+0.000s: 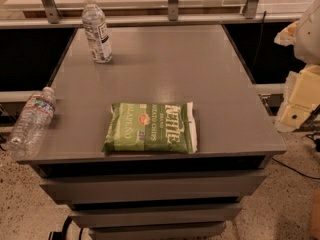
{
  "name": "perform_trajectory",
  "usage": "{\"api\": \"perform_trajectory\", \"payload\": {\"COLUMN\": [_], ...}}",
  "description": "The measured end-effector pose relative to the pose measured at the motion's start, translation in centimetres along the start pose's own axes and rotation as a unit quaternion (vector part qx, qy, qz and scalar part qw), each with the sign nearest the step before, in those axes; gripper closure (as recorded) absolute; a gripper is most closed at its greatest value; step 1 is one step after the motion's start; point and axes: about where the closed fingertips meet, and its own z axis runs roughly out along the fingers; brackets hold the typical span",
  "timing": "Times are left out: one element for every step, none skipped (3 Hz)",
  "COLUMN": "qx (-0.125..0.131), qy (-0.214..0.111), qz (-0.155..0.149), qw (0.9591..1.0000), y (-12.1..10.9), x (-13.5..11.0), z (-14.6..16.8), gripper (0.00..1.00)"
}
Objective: Pick blue plastic bottle
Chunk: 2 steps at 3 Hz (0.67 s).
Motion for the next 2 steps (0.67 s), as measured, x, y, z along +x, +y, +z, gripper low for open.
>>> {"api": "perform_trajectory", "payload": {"qx": [0.000,0.005], "qy": [0.000,-0.018], "qz": [0.000,-0.019], "qw": [1.0000,0.9997], "y": [0.0,-1.4], "x": [0.0,-2.4], "z": [0.0,0.0], "gripper": [0.00,0.00]}}
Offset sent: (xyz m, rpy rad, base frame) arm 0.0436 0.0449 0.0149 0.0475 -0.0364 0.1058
